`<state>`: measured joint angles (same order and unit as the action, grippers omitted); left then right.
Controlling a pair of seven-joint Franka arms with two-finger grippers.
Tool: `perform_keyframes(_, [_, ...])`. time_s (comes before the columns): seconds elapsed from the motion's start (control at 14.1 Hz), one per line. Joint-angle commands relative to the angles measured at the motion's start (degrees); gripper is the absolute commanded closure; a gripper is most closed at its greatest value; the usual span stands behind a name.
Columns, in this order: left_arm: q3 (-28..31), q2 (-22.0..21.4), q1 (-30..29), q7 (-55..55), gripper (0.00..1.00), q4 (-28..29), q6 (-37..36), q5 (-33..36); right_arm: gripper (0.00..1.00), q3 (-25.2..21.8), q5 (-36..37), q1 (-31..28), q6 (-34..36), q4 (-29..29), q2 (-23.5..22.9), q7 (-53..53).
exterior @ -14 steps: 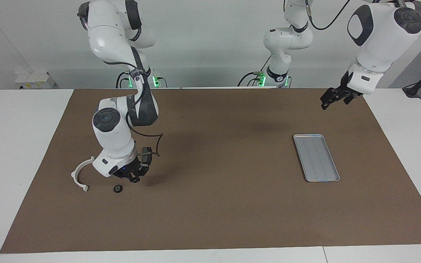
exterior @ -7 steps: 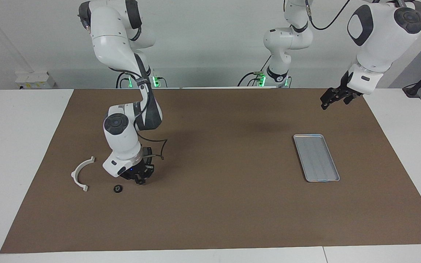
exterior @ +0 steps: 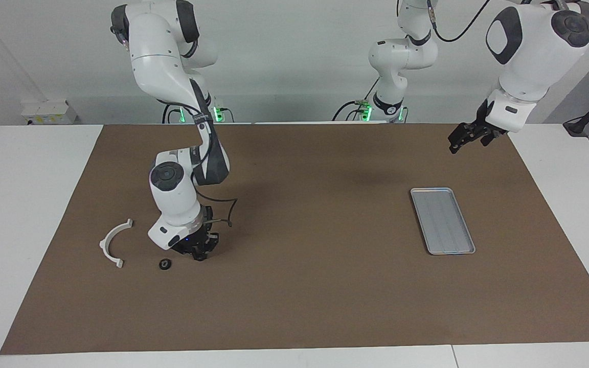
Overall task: Place bearing gear from tray to pile
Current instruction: 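Set the second gear beside the first and withdraw the right gripper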
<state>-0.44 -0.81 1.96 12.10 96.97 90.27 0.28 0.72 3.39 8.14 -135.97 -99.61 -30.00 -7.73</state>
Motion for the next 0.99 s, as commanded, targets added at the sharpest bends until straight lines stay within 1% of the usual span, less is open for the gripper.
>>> perform_keyframes(0.0, [-0.18, -1.56, -0.21, -0.41, 0.0, 1.65, 0.78, -0.54, 0.0, 0.33, -0.32, 0.03, -0.96, -0.33, 0.47, -2.99])
perform_keyframes(0.14, [-0.18, -1.56, -0.21, -0.41, 0.0, 1.65, 0.78, -0.54, 0.0, 0.42, -0.32, 0.82, 2.36, 1.16, 2.13, -3.26])
perform_keyframes(0.21, [-0.18, -1.56, -0.21, -0.41, 0.0, 1.65, 0.78, -0.54, 0.0, 0.42, -0.32, 0.82, 4.73, 2.22, 3.7, -3.17])
perform_keyframes(0.5, [-0.18, -1.56, -0.21, -0.41, 0.0, 1.65, 0.78, -0.54, 0.0, 0.42, -0.49, 0.65, 16.33, 3.81, 12.49, -2.91])
perform_keyframes(0.71, [-0.18, -1.56, -0.21, -0.41, 0.0, 1.65, 0.78, -0.54, 0.0, 0.33, -2.25, -0.49, 24.33, 4.25, 18.99, -2.03])
perform_keyframes(0.92, [-0.18, -1.56, -0.21, -0.41, 0.0, 1.65, 0.78, -0.54, 0.0, 0.25, -2.43, -2.25, 31.18, 5.21, 23.66, 3.93])
